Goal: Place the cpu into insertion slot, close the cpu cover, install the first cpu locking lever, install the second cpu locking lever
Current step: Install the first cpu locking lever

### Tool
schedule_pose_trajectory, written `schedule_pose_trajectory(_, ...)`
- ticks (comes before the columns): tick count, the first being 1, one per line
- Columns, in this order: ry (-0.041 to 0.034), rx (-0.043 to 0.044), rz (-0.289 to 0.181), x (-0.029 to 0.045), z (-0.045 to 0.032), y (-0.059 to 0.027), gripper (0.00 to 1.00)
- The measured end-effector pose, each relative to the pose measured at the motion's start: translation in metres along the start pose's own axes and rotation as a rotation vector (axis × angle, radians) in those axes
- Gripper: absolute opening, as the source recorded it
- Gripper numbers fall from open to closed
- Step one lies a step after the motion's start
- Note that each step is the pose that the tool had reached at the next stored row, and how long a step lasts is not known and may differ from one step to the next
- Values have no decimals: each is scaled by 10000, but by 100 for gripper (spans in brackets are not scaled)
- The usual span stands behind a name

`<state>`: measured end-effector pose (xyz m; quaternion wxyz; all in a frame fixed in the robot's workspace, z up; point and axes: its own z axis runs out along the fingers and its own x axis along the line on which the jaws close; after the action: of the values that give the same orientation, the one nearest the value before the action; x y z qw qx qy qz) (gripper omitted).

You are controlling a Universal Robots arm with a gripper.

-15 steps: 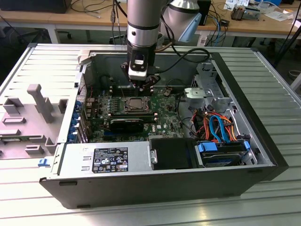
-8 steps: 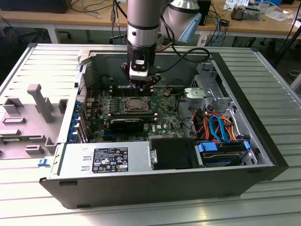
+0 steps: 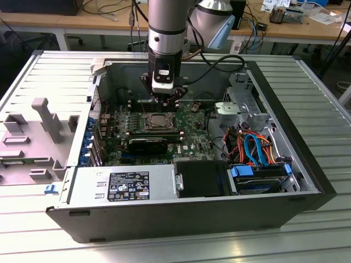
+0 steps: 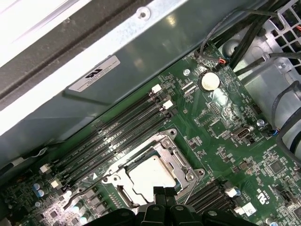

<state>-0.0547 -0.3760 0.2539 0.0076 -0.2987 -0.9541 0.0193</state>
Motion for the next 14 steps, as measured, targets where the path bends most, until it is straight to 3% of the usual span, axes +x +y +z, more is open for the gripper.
schedule_pose_trajectory(14,-20,1,-478,0,0,0,11)
